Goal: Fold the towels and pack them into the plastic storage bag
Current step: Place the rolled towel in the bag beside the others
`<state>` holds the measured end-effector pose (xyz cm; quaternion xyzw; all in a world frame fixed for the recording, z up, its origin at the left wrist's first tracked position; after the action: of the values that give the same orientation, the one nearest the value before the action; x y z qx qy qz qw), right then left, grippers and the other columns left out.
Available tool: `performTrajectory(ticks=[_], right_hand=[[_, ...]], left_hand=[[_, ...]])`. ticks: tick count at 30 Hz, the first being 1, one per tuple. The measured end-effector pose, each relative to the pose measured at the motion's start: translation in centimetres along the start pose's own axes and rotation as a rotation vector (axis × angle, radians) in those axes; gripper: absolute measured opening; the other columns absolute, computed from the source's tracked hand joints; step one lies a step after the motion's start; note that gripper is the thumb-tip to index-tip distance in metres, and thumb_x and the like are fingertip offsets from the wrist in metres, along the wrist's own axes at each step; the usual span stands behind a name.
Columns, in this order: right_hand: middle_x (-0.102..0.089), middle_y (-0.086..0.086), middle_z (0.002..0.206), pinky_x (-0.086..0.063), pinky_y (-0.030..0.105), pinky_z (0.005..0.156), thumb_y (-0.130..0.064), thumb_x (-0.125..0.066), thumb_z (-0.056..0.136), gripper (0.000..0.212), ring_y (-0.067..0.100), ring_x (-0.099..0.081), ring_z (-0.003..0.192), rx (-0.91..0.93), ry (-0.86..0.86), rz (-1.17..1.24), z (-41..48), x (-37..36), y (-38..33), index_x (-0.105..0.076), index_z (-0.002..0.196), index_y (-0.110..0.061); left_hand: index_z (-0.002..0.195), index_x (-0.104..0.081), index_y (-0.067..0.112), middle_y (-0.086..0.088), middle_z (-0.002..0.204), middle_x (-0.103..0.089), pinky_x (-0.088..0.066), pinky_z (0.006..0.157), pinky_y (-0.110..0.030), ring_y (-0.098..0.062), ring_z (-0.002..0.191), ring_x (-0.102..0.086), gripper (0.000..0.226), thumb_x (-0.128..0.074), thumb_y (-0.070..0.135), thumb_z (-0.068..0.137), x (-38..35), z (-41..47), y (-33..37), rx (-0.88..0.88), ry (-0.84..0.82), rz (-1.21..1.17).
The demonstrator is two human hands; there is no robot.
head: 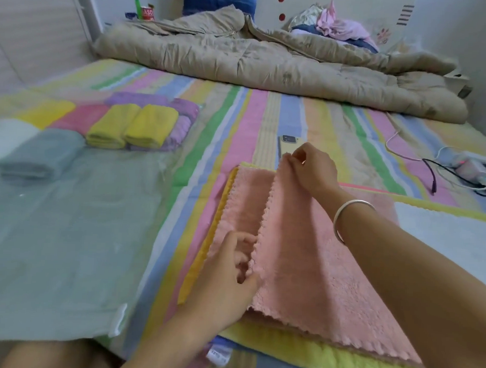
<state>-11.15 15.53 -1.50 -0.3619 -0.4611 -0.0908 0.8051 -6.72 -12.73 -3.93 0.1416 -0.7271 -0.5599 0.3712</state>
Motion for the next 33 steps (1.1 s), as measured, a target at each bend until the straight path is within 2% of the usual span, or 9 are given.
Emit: performTrajectory(ticks=[2, 5, 9, 12, 16, 21, 24, 28, 33], right_hand=[[-0.068, 0.001, 0.099, -0.041, 0.033, 0.072, -0.040, -0.054, 0.093, 0.021, 0.026, -0.060, 0.095, 0.014, -0.036, -0.009, 0.4, -1.2, -1.3, -0.062, 0.093, -0.021], [-0.068, -0.001, 0.098, -0.041, 0.031, 0.071, -0.042, -0.056, 0.092, 0.023, 0.024, -0.060, 0.094, 0.035, -0.088, -0.012, 0.8, -3.3, -3.0, -0.064, 0.094, -0.020], [-0.069, -0.002, 0.098, -0.048, 0.036, 0.077, -0.042, -0.059, 0.091, 0.024, 0.023, -0.061, 0.095, 0.074, -0.120, -0.002, 1.1, -5.7, -4.5, -0.065, 0.093, -0.019], [-0.069, -0.001, 0.100, -0.049, 0.038, 0.080, -0.040, -0.058, 0.091, 0.023, 0.023, -0.061, 0.097, 0.093, -0.124, -0.044, 1.2, -6.7, -5.1, -0.066, 0.095, -0.019], [-0.067, -0.001, 0.106, -0.047, 0.033, 0.079, -0.040, -0.058, 0.091, 0.024, 0.022, -0.058, 0.103, 0.107, -0.099, -0.059, 0.9, -7.2, -5.0, -0.065, 0.101, -0.020], [-0.052, 0.004, 0.138, -0.038, 0.040, 0.102, -0.036, -0.050, 0.096, 0.040, 0.025, -0.042, 0.128, 0.124, -0.145, -0.036, -0.9, -4.8, -3.6, -0.052, 0.133, -0.022], [-0.032, 0.006, 0.155, -0.019, 0.040, 0.115, -0.039, -0.038, 0.100, 0.050, 0.026, -0.026, 0.142, 0.156, -0.176, -0.211, -3.5, -1.8, -1.1, -0.034, 0.148, -0.025], [0.015, -0.005, 0.161, 0.010, 0.046, 0.119, -0.057, -0.018, 0.097, 0.064, 0.017, 0.015, 0.148, 0.083, -0.372, -0.386, -7.1, 0.8, 4.3, 0.007, 0.152, -0.037], [0.014, -0.002, 0.161, 0.012, 0.047, 0.118, -0.062, -0.016, 0.095, 0.065, 0.019, 0.016, 0.148, -0.111, -0.395, -0.364, -7.8, 2.7, 10.2, 0.001, 0.153, -0.037]], left_hand=[[0.110, -0.048, 0.048, 0.020, 0.092, -0.059, -0.045, 0.065, -0.019, -0.010, 0.059, -0.052, 0.045, -0.063, 0.013, 0.087, 1.5, -0.3, -0.3, -0.063, 0.022, 0.055], [0.098, -0.065, 0.040, 0.034, 0.063, -0.054, -0.034, 0.054, -0.010, -0.001, 0.049, -0.046, 0.041, -0.057, 0.002, 0.088, 3.2, -0.7, -0.7, -0.116, 0.020, 0.191], [0.113, -0.065, 0.039, 0.041, 0.110, -0.049, -0.032, 0.083, 0.004, 0.028, 0.094, -0.046, 0.043, -0.053, 0.005, 0.091, 4.1, -0.8, -2.0, -0.098, 0.031, 0.249], [0.120, -0.061, 0.041, 0.035, 0.122, -0.049, -0.028, 0.089, 0.004, 0.015, 0.113, -0.047, 0.045, -0.053, 0.007, 0.091, 4.6, -0.5, -3.1, -0.078, 0.064, 0.292], [0.120, -0.059, 0.042, 0.030, 0.123, -0.051, -0.026, 0.085, 0.006, 0.014, 0.111, -0.049, 0.046, -0.054, 0.008, 0.090, 5.0, -0.4, -3.2, -0.054, 0.069, 0.322], [0.138, -0.040, 0.035, 0.008, 0.151, -0.029, -0.041, 0.096, -0.025, -0.013, 0.122, -0.048, 0.056, -0.056, 0.026, 0.085, 4.6, -1.0, -1.3, -0.033, 0.149, 0.746], [0.128, -0.057, 0.016, -0.011, 0.149, -0.040, -0.049, 0.091, -0.038, -0.026, 0.121, -0.050, 0.066, -0.068, 0.010, 0.064, 2.8, -0.4, 0.5, -0.237, 0.309, 0.824], [0.141, -0.047, 0.014, -0.010, 0.155, -0.033, -0.029, 0.115, -0.044, -0.024, 0.141, -0.035, 0.060, -0.044, 0.018, 0.081, -2.4, 1.3, 2.1, -0.500, 0.216, 0.770], [0.143, -0.046, 0.013, -0.010, 0.151, -0.040, -0.015, 0.109, -0.045, -0.026, 0.142, -0.034, 0.065, -0.033, 0.048, 0.089, -6.3, 2.9, -1.0, -0.358, 0.018, 0.999]])
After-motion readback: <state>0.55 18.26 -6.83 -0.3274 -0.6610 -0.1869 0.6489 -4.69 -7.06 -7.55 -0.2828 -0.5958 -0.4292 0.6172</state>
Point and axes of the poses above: each hand's wrist, its own z-axis towards the middle knuckle, its own x-axis out of the back of the hand, y = z × x, the point moved 2 cm from there along z, towards the middle knuckle
